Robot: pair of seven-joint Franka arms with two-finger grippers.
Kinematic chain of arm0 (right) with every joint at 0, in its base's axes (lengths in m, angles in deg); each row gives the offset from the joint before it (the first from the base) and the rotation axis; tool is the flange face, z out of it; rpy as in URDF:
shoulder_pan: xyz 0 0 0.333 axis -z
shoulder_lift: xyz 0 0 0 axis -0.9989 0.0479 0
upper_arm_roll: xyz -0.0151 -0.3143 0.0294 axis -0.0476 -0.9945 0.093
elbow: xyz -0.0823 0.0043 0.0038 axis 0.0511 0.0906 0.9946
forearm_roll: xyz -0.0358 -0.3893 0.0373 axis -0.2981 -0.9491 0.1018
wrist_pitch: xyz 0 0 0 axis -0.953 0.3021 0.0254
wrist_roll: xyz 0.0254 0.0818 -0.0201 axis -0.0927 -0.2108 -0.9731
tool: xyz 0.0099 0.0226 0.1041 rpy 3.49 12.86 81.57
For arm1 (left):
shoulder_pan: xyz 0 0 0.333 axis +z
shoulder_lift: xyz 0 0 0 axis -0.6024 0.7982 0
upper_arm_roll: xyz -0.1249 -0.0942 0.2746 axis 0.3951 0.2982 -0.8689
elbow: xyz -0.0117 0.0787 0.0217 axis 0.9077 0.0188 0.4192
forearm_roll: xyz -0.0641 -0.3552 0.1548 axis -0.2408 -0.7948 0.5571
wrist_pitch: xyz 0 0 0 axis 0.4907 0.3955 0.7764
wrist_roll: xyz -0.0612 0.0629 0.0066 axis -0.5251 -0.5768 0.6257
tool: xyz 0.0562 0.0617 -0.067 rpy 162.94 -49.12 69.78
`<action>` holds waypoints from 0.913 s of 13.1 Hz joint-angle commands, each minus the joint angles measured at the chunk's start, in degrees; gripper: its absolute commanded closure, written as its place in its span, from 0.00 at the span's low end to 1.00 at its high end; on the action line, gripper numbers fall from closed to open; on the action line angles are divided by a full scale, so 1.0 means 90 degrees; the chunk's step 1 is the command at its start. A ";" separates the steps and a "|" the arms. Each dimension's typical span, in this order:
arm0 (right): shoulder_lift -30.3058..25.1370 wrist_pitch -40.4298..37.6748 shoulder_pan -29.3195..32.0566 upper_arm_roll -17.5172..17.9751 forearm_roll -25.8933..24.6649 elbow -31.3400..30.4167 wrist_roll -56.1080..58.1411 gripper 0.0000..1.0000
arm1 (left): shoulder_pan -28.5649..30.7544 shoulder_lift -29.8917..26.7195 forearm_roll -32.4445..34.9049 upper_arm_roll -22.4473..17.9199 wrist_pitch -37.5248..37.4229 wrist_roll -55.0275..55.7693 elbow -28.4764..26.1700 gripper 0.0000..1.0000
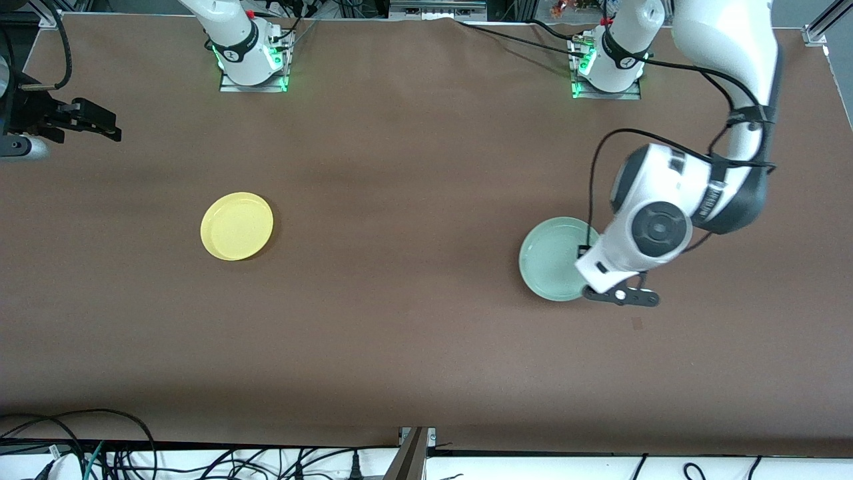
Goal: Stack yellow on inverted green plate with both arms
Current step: 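Lift the green plate with the left gripper and tilt it over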
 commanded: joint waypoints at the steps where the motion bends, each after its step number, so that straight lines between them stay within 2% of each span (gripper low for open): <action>1: 0.0006 -0.0108 0.0002 0.0027 -0.0058 0.0094 0.0029 0.00 | -0.0775 0.0154 0.0494 -0.0120 -0.0602 0.0922 0.0527 1.00; 4: 0.0006 -0.0098 0.0002 0.0027 -0.0058 0.0094 0.0029 0.00 | -0.1508 0.0252 0.1079 -0.0130 -0.0838 0.1608 0.0821 1.00; 8: 0.0006 -0.0108 0.0002 0.0018 -0.0058 0.0094 0.0029 0.00 | -0.2466 0.0330 0.2709 -0.0140 -0.0838 0.1853 0.0831 1.00; 11: 0.0006 -0.0108 0.0002 0.0027 -0.0058 0.0094 0.0029 0.00 | -0.3052 0.0652 0.3521 -0.0159 -0.0896 0.1872 0.0967 1.00; 12: 0.0006 -0.0108 0.0002 0.0018 -0.0058 0.0094 0.0029 0.00 | -0.3324 0.0991 0.3910 -0.0159 -0.1187 0.1872 0.1325 1.00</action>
